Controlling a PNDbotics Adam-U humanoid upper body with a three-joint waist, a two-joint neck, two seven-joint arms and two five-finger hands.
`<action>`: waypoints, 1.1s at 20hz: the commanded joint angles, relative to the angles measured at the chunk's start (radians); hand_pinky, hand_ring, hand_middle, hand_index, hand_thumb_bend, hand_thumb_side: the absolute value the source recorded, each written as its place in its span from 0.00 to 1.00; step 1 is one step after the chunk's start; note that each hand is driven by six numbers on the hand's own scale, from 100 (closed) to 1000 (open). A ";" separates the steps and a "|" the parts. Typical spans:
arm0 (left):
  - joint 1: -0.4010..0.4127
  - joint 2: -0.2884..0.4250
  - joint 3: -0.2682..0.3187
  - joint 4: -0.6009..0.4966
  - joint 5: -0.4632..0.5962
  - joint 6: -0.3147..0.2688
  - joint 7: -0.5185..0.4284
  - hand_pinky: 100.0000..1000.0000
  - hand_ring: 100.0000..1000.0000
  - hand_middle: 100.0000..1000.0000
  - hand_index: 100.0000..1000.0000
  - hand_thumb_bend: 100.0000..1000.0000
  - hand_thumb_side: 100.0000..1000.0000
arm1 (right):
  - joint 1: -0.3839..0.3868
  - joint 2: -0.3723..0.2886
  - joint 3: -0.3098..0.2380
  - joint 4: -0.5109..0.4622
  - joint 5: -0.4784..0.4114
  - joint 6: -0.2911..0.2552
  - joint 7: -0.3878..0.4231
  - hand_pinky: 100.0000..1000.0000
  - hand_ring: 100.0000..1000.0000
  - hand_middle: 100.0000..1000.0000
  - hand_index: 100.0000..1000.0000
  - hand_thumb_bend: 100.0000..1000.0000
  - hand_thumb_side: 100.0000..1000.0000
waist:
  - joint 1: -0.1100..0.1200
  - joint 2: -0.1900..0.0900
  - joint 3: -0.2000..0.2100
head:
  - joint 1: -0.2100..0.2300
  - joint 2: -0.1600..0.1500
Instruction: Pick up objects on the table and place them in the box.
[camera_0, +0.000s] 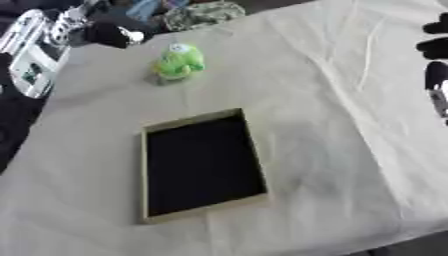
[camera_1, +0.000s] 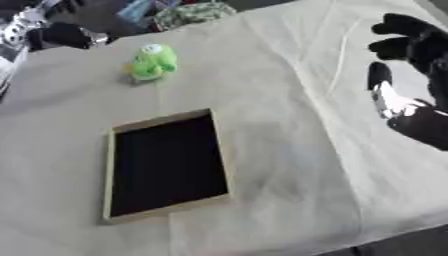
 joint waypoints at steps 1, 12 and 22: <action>-0.035 -0.017 0.020 0.048 -0.062 -0.027 -0.003 0.75 0.70 0.70 0.88 0.55 0.46 | -0.018 -0.017 0.002 -0.008 -0.009 -0.004 0.009 0.76 0.75 0.80 0.92 0.00 0.39 | -0.007 -0.018 -0.005 | 0.000 -0.012; -0.039 -0.079 0.022 0.114 -0.148 -0.057 0.006 0.78 0.74 0.74 0.90 0.65 0.47 | -0.026 -0.011 0.007 -0.006 -0.016 -0.006 0.019 0.76 0.75 0.80 0.92 0.00 0.39 | -0.005 -0.016 -0.021 | 0.003 -0.023; -0.029 -0.108 0.022 0.130 -0.235 0.008 0.076 0.79 0.76 0.78 0.92 0.55 0.49 | -0.028 -0.006 0.008 -0.004 -0.018 -0.006 0.021 0.76 0.75 0.80 0.92 0.00 0.39 | -0.006 -0.013 -0.027 | 0.002 -0.029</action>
